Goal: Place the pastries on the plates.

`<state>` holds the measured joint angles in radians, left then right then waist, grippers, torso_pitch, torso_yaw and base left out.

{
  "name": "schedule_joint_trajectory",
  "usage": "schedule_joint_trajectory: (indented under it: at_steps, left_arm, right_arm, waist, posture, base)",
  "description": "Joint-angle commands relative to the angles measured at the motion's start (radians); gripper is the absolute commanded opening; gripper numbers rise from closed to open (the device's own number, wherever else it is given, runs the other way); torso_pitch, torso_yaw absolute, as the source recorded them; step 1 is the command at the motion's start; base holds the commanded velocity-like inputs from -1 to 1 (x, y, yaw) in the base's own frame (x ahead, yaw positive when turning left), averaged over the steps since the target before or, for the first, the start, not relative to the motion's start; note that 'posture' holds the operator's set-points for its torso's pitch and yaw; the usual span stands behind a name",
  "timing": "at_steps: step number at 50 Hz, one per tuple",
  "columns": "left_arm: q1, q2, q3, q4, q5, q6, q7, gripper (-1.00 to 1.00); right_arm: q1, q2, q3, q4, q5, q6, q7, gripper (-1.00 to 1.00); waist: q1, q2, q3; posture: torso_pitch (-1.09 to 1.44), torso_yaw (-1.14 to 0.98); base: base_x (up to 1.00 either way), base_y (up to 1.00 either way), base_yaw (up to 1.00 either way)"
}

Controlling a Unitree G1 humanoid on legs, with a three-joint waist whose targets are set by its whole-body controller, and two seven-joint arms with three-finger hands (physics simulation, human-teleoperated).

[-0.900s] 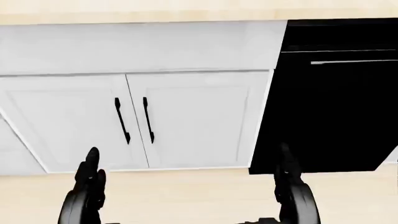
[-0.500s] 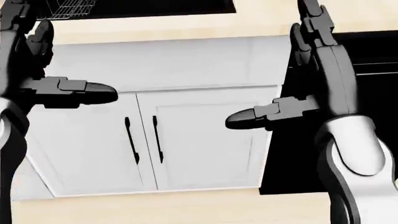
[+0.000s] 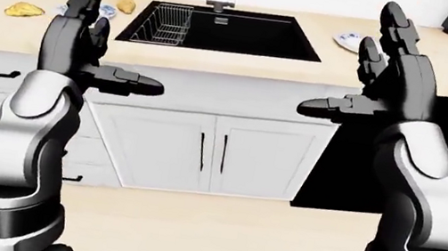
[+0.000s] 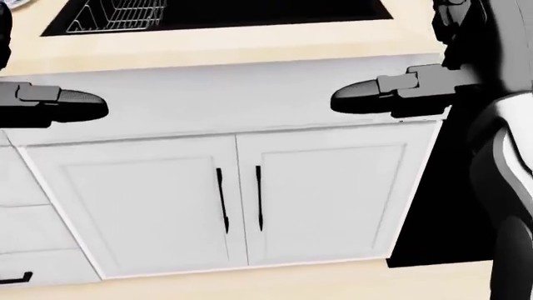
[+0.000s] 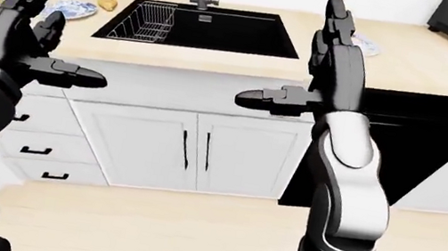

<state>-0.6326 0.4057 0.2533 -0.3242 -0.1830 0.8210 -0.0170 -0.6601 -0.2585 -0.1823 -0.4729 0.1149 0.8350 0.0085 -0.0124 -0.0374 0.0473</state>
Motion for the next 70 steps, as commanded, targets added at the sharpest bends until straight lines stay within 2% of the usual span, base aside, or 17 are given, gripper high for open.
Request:
schedule_joint_trajectory:
  at_steps: [1,6,8,11,22,27,32,33,34,35,49,57,60,62,63,67,70]
  left_arm:
    - [-0.042,0.026,0.033,-0.047,0.013,-0.024,0.010,1.00]
    - [-0.055,0.039,0.036,-0.045,0.026,-0.023,0.004,1.00]
    - [-0.060,0.042,0.045,-0.053,0.020,-0.016,0.003,1.00]
    - [-0.048,0.043,0.046,-0.053,0.020,-0.022,0.000,1.00]
    - [-0.039,0.049,0.050,-0.071,0.017,-0.018,0.006,1.00]
    - [-0.036,0.054,0.057,-0.074,0.015,-0.019,0.002,1.00]
    - [-0.026,0.057,0.062,-0.079,0.018,-0.023,-0.001,1.00]
    - [-0.024,0.057,0.062,-0.081,0.017,-0.022,-0.003,1.00]
    - [-0.021,0.057,0.064,-0.082,0.018,-0.023,-0.003,1.00]
    - [-0.024,0.058,0.065,-0.082,0.018,-0.022,-0.002,1.00]
    - [-0.013,0.060,0.065,-0.089,0.027,-0.024,-0.009,1.00]
    - [-0.025,0.058,0.056,-0.086,0.036,-0.024,-0.020,1.00]
    - [-0.025,0.057,0.054,-0.086,0.043,-0.025,-0.024,1.00]
    - [-0.023,0.057,0.054,-0.084,0.048,-0.028,-0.028,1.00]
    - [-0.022,0.056,0.054,-0.086,0.050,-0.027,-0.028,1.00]
    - [-0.014,0.053,0.059,-0.097,0.051,-0.023,-0.032,1.00]
    - [-0.014,0.054,0.063,-0.102,0.051,-0.019,-0.032,1.00]
  right_arm:
    - [-0.044,-0.010,0.005,-0.045,0.007,-0.040,-0.015,1.00]
    - [-0.075,-0.015,0.015,-0.041,0.008,-0.028,-0.025,1.00]
    - [-0.080,-0.015,0.020,-0.048,0.004,-0.022,-0.021,1.00]
    - [-0.066,-0.004,0.027,-0.068,-0.002,-0.016,-0.020,1.00]
    - [-0.069,-0.004,0.019,-0.104,0.006,0.014,-0.023,1.00]
    - [-0.060,0.000,0.019,-0.113,0.006,0.014,-0.026,1.00]
    - [-0.059,0.003,0.025,-0.115,0.004,0.020,-0.025,1.00]
    - [-0.059,0.007,0.022,-0.116,0.007,0.022,-0.025,1.00]
    - [-0.055,0.005,0.026,-0.113,0.002,0.019,-0.027,1.00]
    - [-0.054,0.005,0.028,-0.110,-0.001,0.016,-0.027,1.00]
    - [-0.052,0.011,0.034,-0.108,-0.025,0.012,-0.014,1.00]
    - [-0.048,0.014,0.031,-0.129,-0.021,0.014,-0.009,1.00]
    - [-0.043,0.017,0.034,-0.132,-0.025,0.016,-0.007,1.00]
    - [-0.036,0.018,0.031,-0.132,-0.026,0.012,-0.009,1.00]
    - [-0.036,0.021,0.029,-0.132,-0.024,0.012,-0.011,1.00]
    - [-0.029,0.015,0.039,-0.128,-0.034,0.007,-0.011,1.00]
    - [-0.029,0.019,0.036,-0.136,-0.036,0.014,-0.006,1.00]
  waist:
    - [0.007,-0.007,-0.032]
    - [-0.010,0.061,-0.018]
    - [-0.008,0.155,-0.045]
    - [0.005,0.123,-0.015]
    - [0.022,0.002,-0.020]
    - [0.008,-0.004,-0.037]
    - [-0.003,0.057,-0.017]
    - [0.000,0.096,-0.029]
    - [0.019,0.166,-0.047]
    - [0.016,0.131,-0.051]
    - [0.023,0.002,-0.030]
    - [0.008,0.015,-0.040]
    - [-0.002,0.068,-0.019]
    - [-0.001,0.167,-0.045]
    - [0.001,0.124,-0.035]
    - [0.007,0.086,-0.034]
    - [0.003,0.090,-0.023]
  posture:
    - [0.00,0.00]
    - [0.00,0.00]
    - [0.00,0.00]
    - [0.00,0.00]
    - [0.00,0.00]
    - [0.00,0.00]
    - [0.00,0.00]
    - [0.00,0.00]
    - [0.00,0.00]
    - [0.00,0.00]
    - [0.00,0.00]
    - [0.00,0.00]
    - [0.00,0.00]
    - [0.00,0.00]
    - [0.00,0.00]
    - [0.00,0.00]
    - [0.00,0.00]
  base:
    - [0.25,0.59,0.00]
    - [0.24,0.59,0.00]
    - [0.25,0.59,0.00]
    - [0.24,0.60,0.00]
    - [0.22,0.61,0.00]
    - [0.22,0.61,0.00]
    - [0.17,0.60,0.00]
    - [0.00,0.48,0.00]
    - [0.00,0.49,0.00]
    - [0.00,0.48,0.00]
    - [0.00,0.48,0.00]
    - [0.01,0.48,0.00]
    - [0.05,0.48,0.00]
    - [0.05,0.48,0.00]
    - [0.04,0.48,0.00]
    - [0.03,0.40,0.00]
    - [0.00,0.01,0.00]
